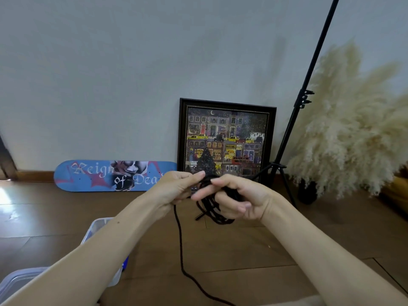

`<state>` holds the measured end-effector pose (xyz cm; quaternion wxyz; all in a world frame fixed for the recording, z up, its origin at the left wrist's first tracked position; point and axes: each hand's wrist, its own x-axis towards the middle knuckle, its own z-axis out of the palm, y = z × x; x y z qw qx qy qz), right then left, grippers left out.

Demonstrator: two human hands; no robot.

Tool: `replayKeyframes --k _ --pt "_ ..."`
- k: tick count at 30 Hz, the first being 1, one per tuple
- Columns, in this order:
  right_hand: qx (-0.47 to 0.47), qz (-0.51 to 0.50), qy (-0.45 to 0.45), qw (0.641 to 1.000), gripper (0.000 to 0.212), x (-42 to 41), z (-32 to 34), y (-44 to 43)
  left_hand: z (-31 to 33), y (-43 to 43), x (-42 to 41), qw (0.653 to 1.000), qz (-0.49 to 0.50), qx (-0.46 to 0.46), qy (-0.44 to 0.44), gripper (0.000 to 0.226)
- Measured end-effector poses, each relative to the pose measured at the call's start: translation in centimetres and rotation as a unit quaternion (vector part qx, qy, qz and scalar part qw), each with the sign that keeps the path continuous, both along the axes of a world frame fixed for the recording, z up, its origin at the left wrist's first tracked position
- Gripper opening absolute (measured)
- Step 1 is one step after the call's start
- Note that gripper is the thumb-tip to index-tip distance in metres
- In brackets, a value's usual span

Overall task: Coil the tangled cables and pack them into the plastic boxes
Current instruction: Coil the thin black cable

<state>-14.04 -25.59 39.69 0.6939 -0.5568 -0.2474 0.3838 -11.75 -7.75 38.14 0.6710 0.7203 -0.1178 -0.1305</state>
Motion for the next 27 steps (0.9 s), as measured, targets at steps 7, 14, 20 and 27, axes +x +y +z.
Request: replayKeyframes --k 7,14,20,27 --pt "0.207 -0.322 0.062 0.922 0.043 0.1 0.8 1.1 -1.4 -2.4 -0.7 0.998 -0.030 -0.050 0.028 0.022" --pt "0.104 -0.417 -0.022 0.903 0.052 0.2 0.8 0.8 -1.9 -3.4 -2.1 0.995 -0.062 -0.009 0.074 0.018" --pt "-0.131 -0.444 -0.200 0.864 0.052 0.2 0.5 1.2 -1.6 -3.5 -2.5 0.992 -0.091 0.087 -0.002 0.021" --pt "-0.603 -0.293 -0.479 0.567 0.042 0.8 -0.7 1.4 0.7 -2.0 -2.0 0.973 -0.079 0.209 -0.061 0.021"
